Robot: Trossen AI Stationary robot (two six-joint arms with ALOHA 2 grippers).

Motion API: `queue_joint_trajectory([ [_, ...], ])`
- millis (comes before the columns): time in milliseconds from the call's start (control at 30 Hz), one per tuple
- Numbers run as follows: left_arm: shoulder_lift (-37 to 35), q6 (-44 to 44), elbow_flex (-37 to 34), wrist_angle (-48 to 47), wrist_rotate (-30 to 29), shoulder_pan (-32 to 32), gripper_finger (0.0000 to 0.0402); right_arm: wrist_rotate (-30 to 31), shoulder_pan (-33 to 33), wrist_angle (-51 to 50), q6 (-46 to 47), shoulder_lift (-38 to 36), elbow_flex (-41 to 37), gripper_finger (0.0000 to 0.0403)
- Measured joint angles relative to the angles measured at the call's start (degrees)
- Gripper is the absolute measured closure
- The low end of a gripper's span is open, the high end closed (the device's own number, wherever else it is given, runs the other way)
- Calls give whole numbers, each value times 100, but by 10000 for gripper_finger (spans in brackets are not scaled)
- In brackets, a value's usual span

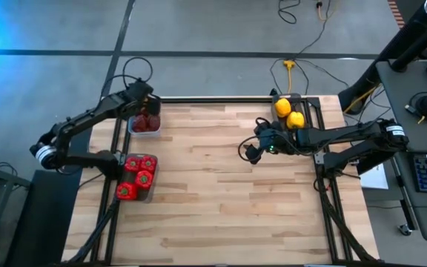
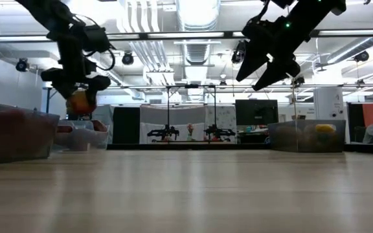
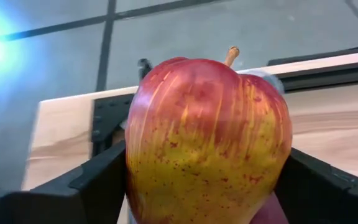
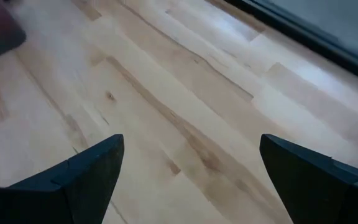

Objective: Sort produce into baskets
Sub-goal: Put the red apple into the transparent bin, then return to Home Position

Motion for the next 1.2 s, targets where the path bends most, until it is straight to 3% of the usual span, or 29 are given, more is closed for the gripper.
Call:
queue_joint_trajectory([
  [167, 226, -252, -14, 112, -125, 0, 63, -239, 2, -14, 459, 0, 0, 35],
  [333, 639, -513, -17, 275, -634, -9, 75, -295, 40, 10, 533, 0, 32, 35],
  [467, 1023, -341, -14, 188, -573, 13, 77, -405, 52, 2, 720, 0, 37, 35],
  [600, 1239, -144, 14, 47, -659, -1, 48, -553, 53, -28, 787, 0, 37, 35],
  [800, 1187, -100, -5, -88, -521, -26, 9, -555, 50, -24, 784, 0, 35, 34],
  [1067, 930, -175, 189, -517, -316, -35, 3, -751, 50, -28, 767, 0, 35, 34],
  [1200, 519, -197, 351, -612, 320, -145, 2, -650, 50, -3, 796, -45, 37, 34],
])
